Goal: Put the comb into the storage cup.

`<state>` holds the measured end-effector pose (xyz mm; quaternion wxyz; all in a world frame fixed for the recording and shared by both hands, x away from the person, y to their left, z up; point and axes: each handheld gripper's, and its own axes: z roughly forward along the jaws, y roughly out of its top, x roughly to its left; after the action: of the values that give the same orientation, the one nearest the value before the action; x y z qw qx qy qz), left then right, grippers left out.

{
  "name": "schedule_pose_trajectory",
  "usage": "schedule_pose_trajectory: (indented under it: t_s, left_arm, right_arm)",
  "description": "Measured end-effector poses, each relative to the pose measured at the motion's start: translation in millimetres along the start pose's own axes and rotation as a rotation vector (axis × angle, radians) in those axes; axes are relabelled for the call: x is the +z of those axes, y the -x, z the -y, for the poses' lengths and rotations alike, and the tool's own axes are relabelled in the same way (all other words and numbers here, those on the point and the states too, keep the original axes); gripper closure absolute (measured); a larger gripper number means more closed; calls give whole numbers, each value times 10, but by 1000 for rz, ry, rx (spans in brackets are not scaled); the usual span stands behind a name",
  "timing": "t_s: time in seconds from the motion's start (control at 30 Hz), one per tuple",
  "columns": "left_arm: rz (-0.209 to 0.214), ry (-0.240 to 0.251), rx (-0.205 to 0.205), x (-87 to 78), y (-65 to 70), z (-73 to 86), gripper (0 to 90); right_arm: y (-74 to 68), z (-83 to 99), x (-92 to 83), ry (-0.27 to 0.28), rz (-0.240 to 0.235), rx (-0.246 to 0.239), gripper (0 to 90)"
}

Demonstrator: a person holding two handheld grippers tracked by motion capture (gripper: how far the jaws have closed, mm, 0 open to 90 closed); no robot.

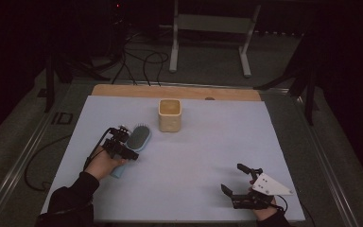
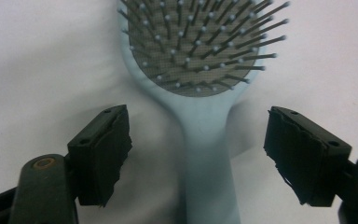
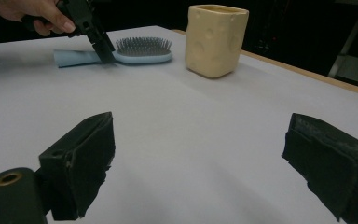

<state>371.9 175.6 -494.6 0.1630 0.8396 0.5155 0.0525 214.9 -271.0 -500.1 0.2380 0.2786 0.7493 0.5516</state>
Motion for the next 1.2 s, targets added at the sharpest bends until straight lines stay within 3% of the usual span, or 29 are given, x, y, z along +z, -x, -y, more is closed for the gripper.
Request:
schedule_pose_trajectory:
  t_s: [0.33,0.87,1.07,1.2]
  left_arm:
    - [14,-29,0,-8,-31,-57,515]
    - [-48,-121,13,20,58,-160,593]
    - [-49,-127,-18,18,29,-169,675]
    - [-45,-128,-4,17,16,-173,698]
  right_arm:
    - [1,0,-1,0,1,-1,88]
    - [-5,-2,0,-5,4,-2,88]
    - [-5,-1,-1,-5,5,-3,88]
    - [0,1,1,-5,6,-6,88]
